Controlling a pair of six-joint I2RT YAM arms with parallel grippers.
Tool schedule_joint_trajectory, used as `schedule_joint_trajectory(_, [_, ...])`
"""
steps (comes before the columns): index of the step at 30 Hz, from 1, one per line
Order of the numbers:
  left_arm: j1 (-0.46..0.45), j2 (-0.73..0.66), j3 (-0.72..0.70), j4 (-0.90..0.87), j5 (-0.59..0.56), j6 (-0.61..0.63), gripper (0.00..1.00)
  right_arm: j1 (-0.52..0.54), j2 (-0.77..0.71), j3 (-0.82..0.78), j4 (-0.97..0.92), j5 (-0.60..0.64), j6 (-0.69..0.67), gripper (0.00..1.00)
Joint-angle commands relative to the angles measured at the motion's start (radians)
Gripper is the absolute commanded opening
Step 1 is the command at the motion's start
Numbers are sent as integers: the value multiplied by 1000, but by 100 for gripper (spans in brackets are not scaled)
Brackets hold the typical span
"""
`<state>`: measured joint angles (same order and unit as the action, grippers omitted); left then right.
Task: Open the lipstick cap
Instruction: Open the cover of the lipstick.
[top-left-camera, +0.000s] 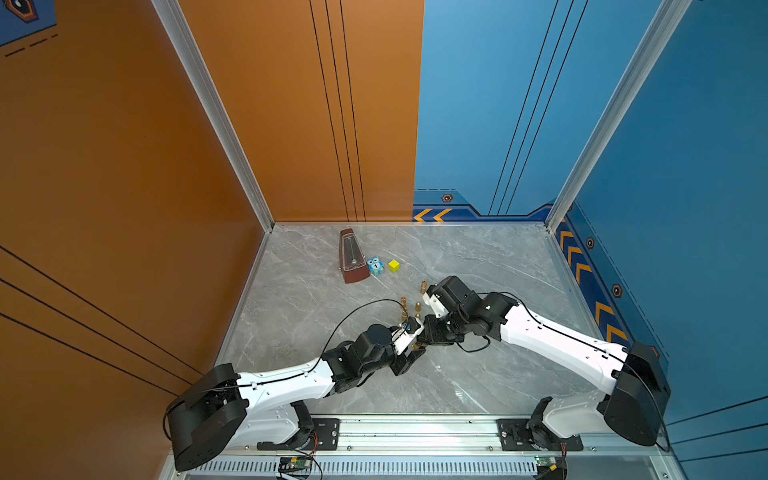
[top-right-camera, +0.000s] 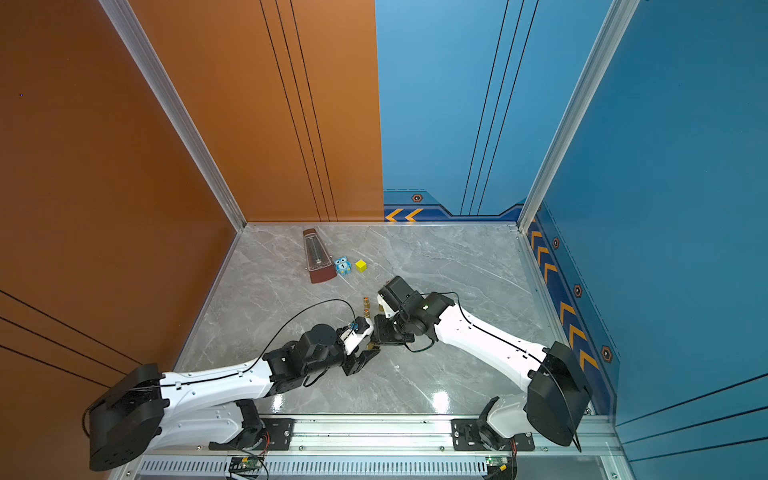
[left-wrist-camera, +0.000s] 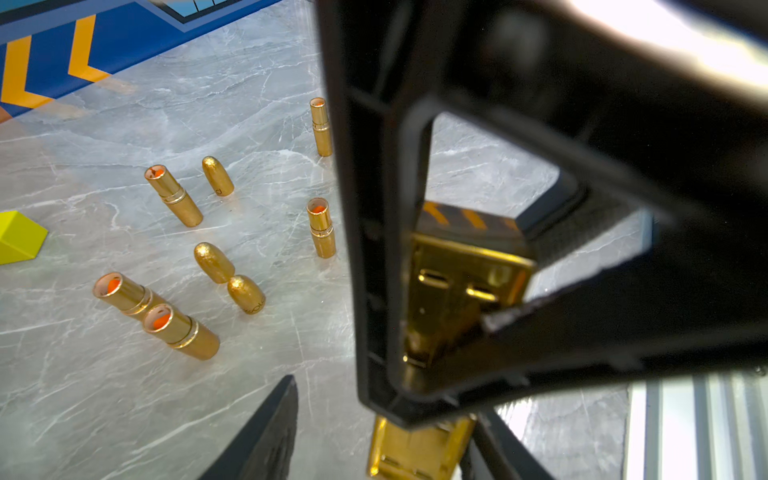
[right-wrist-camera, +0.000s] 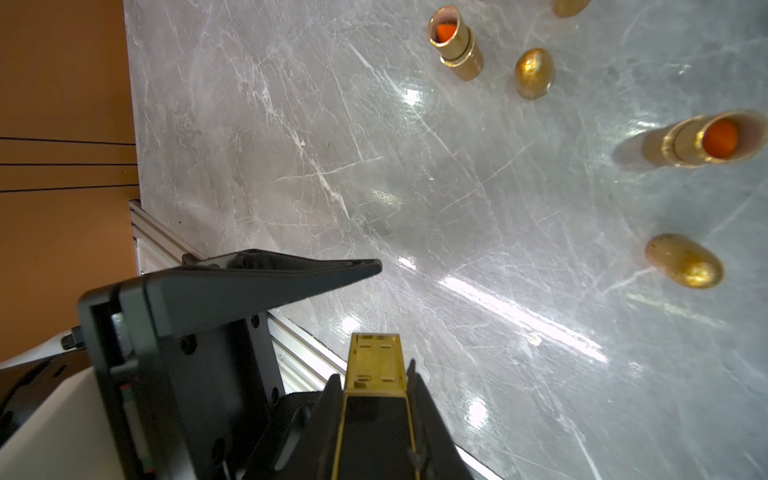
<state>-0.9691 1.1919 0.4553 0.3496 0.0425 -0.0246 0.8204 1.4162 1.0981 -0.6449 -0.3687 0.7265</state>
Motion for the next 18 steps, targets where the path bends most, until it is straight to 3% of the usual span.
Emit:
schedule_joint_trajectory(1, [-2, 10, 22, 55, 17, -16, 50, -13, -28, -29, 26, -53, 28, 21])
schedule_joint_trajectory(6, [-2, 10, 20, 55, 38, -26, 38, -25, -38, -45, 48, -68, 41, 21])
schedule_joint_trajectory(9, [-2, 5, 18, 53, 40, -25, 24, -31, -47, -48, 49, -68, 42, 22])
schedule_joint_trajectory(15, [-3, -1, 10, 53, 43, -35, 5, -39, -75, -56, 51, -66, 32, 28])
schedule_joint_trajectory(18, [-1, -13, -1, 51, 36, -37, 0, -40, -94, -61, 51, -54, 11, 36])
